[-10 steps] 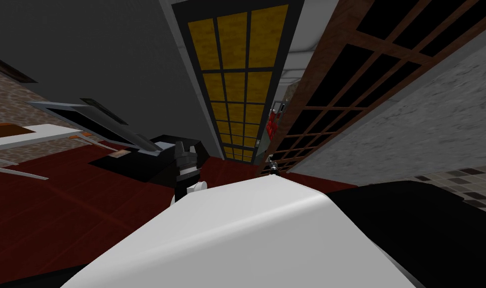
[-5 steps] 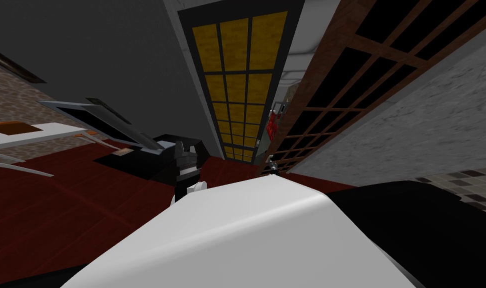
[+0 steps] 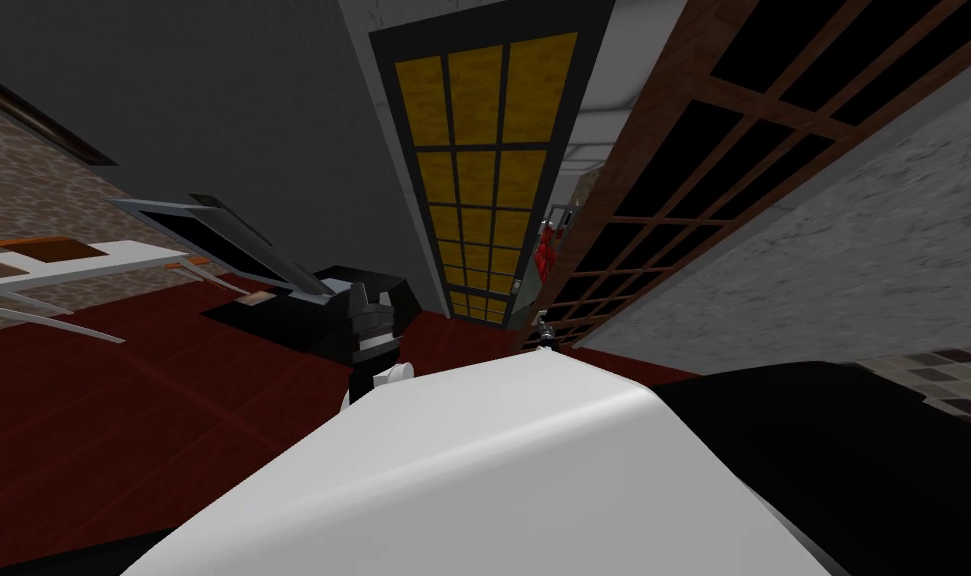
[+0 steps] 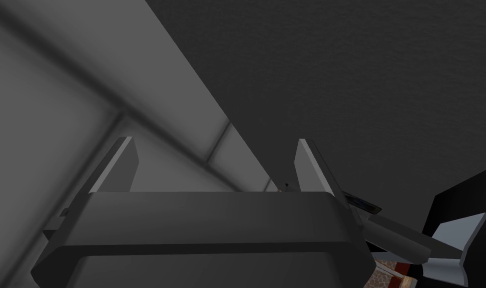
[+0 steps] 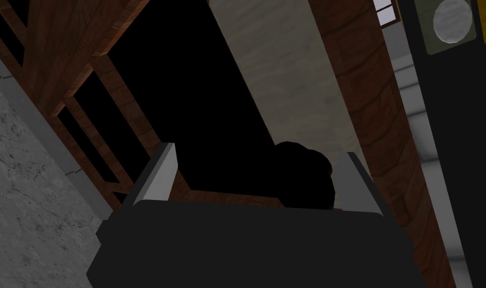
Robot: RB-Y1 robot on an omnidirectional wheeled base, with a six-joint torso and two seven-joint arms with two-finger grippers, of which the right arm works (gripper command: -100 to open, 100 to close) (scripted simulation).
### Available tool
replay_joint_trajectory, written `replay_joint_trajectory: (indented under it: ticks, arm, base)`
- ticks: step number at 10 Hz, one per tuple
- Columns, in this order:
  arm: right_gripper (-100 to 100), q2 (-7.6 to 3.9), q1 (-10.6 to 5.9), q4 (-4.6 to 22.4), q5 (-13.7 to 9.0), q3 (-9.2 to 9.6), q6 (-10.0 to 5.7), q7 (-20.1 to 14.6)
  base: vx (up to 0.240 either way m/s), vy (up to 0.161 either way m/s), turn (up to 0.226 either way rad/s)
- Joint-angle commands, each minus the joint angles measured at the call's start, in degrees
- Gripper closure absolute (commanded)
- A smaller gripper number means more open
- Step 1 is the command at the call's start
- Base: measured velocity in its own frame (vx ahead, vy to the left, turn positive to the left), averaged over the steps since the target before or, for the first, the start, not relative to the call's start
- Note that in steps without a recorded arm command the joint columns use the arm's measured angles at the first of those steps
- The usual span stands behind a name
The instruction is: Pull the door open
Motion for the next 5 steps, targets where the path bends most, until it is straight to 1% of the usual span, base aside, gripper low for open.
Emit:
replay_joint_trajectory:
  ticks: [1, 2, 4, 5]
  arm:
    - [100, -1.12, 0.42, 2.9, -1.5, -1.53, 0.65, 0.0]
    - [100, -1.12, 0.42, 3.3, -1.5, -1.53, 0.65, 0.0]
    - [100, -1.12, 0.42, 3.3, -1.5, -1.53, 0.65, 0.0]
    - [100, -1.12, 0.42, 1.4, -1.5, -1.53, 0.65, 0.0]
  base:
    - [-0.030, -0.003, 0.007]
    - [-0.017, 0.002, 0.006]
    - [-0.008, -0.012, 0.007]
    - [-0.009, -0.003, -0.018]
